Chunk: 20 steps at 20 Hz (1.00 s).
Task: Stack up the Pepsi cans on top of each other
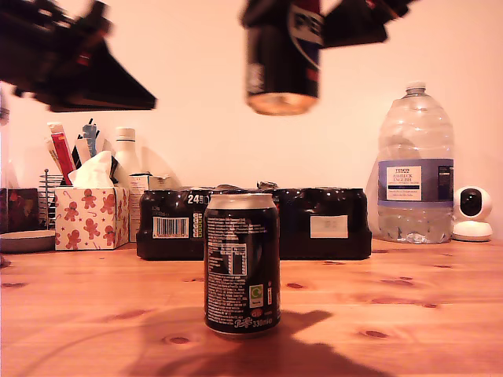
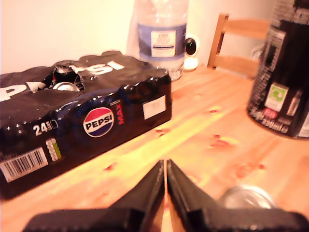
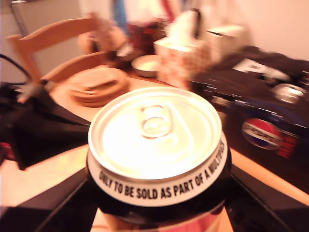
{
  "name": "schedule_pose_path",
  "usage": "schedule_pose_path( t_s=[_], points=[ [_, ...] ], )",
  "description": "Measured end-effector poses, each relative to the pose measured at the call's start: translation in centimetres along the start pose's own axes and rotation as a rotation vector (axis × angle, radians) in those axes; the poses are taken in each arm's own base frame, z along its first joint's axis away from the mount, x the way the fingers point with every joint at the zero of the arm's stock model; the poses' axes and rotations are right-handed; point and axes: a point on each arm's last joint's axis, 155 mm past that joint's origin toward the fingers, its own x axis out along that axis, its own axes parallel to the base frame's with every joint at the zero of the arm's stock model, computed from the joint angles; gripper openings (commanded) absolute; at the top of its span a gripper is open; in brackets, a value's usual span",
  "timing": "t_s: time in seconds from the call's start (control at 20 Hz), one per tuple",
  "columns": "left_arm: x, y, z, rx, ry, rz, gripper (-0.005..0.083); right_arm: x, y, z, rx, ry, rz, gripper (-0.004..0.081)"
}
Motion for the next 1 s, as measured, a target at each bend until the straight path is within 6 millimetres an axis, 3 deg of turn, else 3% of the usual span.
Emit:
schedule_pose_path(
  t_s=[0.15,0.4,0.6,0.85,1.0],
  points=[
    [-1.4,-0.5,-1.2,-0.039,-0.003,-0.010,-0.0024,0.0,0.5,0.2,-0.029,-0.008,0.010,0.0174],
    [-3.7,-2.2,-1.0,-0.090,-0.064,-0.052,-0.0024,0.0,0.4,0.8,-0.050,-0.030,0.003,0.0174],
    [-4.8,-3.8,-2.9,-0.114,-0.032,-0.088,-0.0024,0.6,0.5,1.3,-0.065,-0.060,0.004,0.0174],
    [-5.5,-4.2,-3.0,-0.109,-0.026,-0.071,-0.0024,2.3,0.6,0.0,-0.060,-0.070,0.008,0.0174],
    [-5.9,-4.4,-3.6,-0.111,-0.001,-0.071,-0.0023,2.4,0.6,-2.1,-0.057,-0.048,0.009,0.0174]
  ],
)
